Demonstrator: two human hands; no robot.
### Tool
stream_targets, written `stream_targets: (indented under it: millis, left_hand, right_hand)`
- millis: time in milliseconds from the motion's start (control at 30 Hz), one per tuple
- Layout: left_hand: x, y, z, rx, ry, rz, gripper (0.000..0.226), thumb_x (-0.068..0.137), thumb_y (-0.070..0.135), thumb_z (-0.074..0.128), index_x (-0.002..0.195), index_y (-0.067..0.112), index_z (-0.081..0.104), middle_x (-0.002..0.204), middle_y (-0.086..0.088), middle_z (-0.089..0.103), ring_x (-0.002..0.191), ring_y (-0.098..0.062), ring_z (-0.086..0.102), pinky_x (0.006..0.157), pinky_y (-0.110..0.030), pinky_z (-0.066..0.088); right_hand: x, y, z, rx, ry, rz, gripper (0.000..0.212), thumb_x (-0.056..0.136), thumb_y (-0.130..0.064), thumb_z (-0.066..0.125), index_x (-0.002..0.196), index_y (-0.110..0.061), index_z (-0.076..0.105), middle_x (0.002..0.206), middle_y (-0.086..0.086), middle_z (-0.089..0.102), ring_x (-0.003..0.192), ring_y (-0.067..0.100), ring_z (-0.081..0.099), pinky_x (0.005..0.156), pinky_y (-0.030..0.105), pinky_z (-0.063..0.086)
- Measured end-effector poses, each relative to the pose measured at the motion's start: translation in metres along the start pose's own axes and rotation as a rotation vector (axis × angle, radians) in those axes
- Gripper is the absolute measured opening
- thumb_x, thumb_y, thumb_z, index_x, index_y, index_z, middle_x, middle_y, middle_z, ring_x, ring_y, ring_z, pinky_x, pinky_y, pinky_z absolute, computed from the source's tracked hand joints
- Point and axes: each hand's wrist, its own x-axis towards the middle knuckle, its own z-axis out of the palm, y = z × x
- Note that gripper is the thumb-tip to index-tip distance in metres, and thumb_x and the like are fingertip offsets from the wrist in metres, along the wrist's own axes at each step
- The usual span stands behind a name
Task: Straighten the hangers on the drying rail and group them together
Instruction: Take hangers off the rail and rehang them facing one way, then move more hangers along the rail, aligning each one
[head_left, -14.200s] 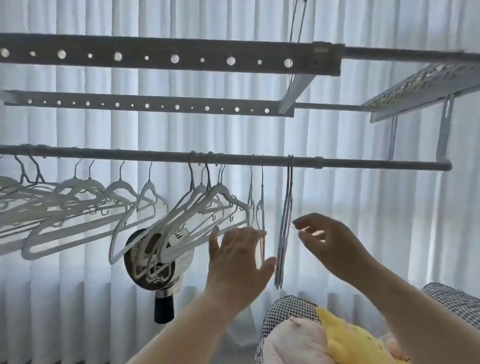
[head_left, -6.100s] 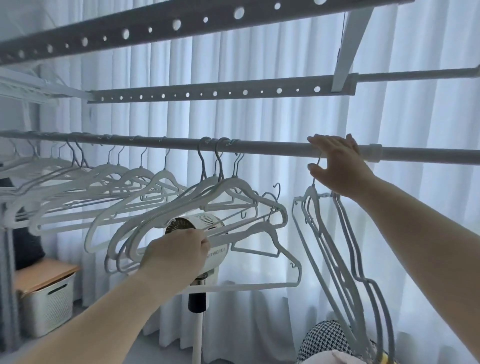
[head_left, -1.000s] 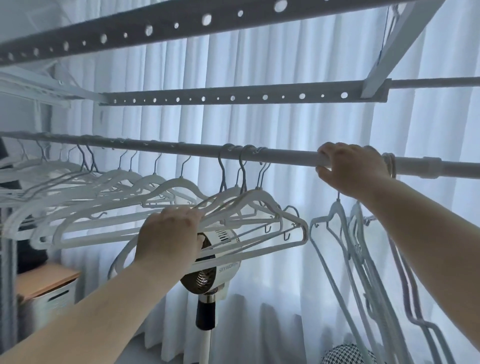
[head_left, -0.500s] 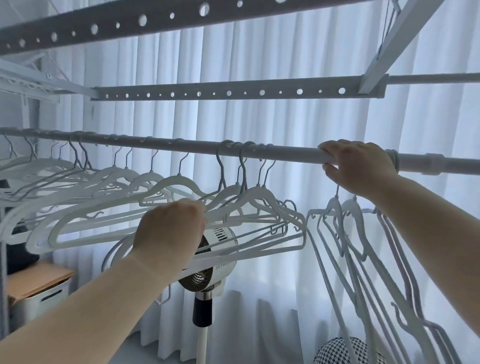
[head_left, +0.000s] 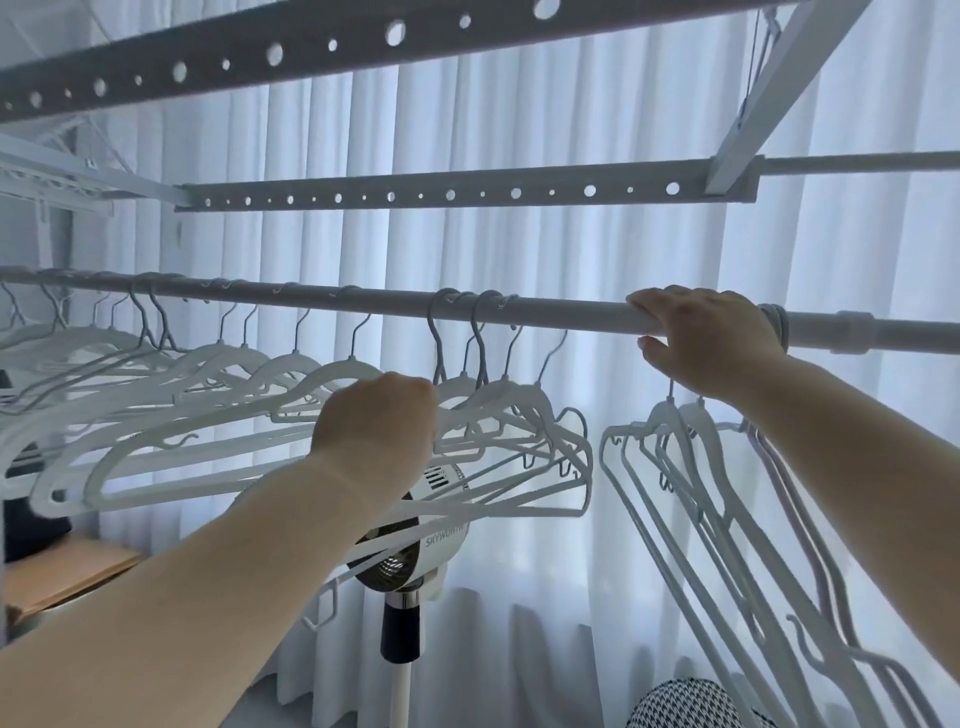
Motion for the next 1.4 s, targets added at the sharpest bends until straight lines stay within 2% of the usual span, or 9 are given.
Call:
stream_targets:
  millis: [133,233,367,700,967,1033,1167,1300,1400]
  left_hand:
    - [-0.005,0.006,0.012,-0.004,-0.077,0.016,0.015,0.089,0.010,0.046,0.076,0.013,0.055,0.091,-0.010,0.068,0.086,-0.030,0.062,0.068,-0.033,0.045]
    - [-0.014,0.003,0.019,0.014,-0.129,0.003,0.019,0.090,0.019,0.046,0.095,0.016,0.064,0.097,-0.006,0.068,0.091,-0.028,0.063,0.070,-0.033,0.045]
    - [-0.037,-0.010,0.019,-0.086,-0.145,0.008,0.019,0.090,0.033,0.047,0.093,0.026,0.065,0.099,0.001,0.066,0.091,-0.023,0.060,0.072,-0.029,0.040]
    - [-0.108,-0.058,-0.005,-0.245,-0.131,-0.130,0.011,0.082,0.048,0.054,0.075,0.040,0.058,0.061,0.017,0.049,0.071,-0.011,0.046,0.051,-0.015,0.026]
    - [-0.152,-0.094,-0.031,-0.440,-0.152,-0.176,0.030,0.078,0.039,0.064,0.050,0.042,0.053,0.048,0.017,0.058,0.055,0.000,0.049,0.051,-0.021,0.034]
    - [-0.166,-0.108,-0.038,-0.538,-0.160,-0.199,0.030,0.076,0.032,0.068,0.049,0.040,0.058,0.050,0.018,0.062,0.053,-0.004,0.052,0.054,-0.026,0.039]
    - [-0.200,-0.148,-0.053,-0.658,-0.185,-0.281,0.020,0.073,0.025,0.072,0.055,0.032,0.067,0.049,0.010,0.062,0.045,-0.005,0.050,0.054,-0.028,0.040]
    - [-0.234,-0.179,-0.064,-0.736,-0.210,-0.353,0.016,0.073,0.018,0.074,0.059,0.026,0.069,0.060,0.004,0.066,0.063,-0.016,0.057,0.065,-0.030,0.043]
    - [-0.258,-0.196,-0.069,-0.702,-0.210,-0.381,0.021,0.074,0.020,0.072,0.058,0.031,0.064,0.058,0.012,0.060,0.062,-0.006,0.051,0.054,-0.018,0.033]
  right_hand:
    - [-0.002,0.001,-0.002,-0.013,-0.058,0.013,0.038,0.089,-0.024,0.047,0.126,-0.017,0.044,0.117,0.008,0.059,0.107,0.028,0.052,0.088,0.036,0.035]
    - [-0.004,0.001,-0.003,-0.019,-0.090,0.015,0.045,0.088,-0.027,0.048,0.131,-0.018,0.039,0.125,0.007,0.055,0.114,0.028,0.049,0.095,0.037,0.032]
    - [-0.006,0.003,-0.001,-0.037,-0.129,0.021,0.054,0.088,-0.031,0.048,0.138,-0.021,0.029,0.137,0.004,0.046,0.125,0.025,0.041,0.113,0.041,0.011]
    - [-0.028,-0.030,-0.011,0.101,0.029,-0.204,0.053,0.085,-0.033,0.055,0.134,-0.020,0.041,0.149,0.004,0.032,0.141,0.023,0.011,0.113,0.035,-0.005]
    - [-0.062,-0.097,-0.064,0.432,-0.554,-0.274,0.026,0.083,-0.038,0.057,0.103,-0.024,0.066,0.095,-0.009,0.063,0.090,0.012,0.058,0.085,0.026,0.044]
    - [-0.067,-0.114,-0.070,0.494,-0.644,-0.258,0.011,0.084,-0.028,0.059,0.085,-0.024,0.069,0.079,-0.010,0.065,0.075,0.007,0.062,0.076,0.020,0.048]
    - [-0.077,-0.154,-0.086,0.673,-0.743,-0.223,0.026,0.086,-0.020,0.057,0.061,-0.027,0.063,0.062,-0.014,0.067,0.046,-0.006,0.057,0.043,0.006,0.040]
    - [-0.094,-0.191,-0.106,0.798,-0.748,-0.221,0.028,0.085,-0.023,0.057,0.058,-0.024,0.066,0.051,-0.015,0.067,0.046,-0.003,0.058,0.042,0.009,0.043]
    - [-0.106,-0.219,-0.119,0.863,-0.756,-0.196,0.029,0.084,-0.028,0.057,0.057,-0.023,0.066,0.042,-0.015,0.061,0.044,0.003,0.052,0.048,0.014,0.044]
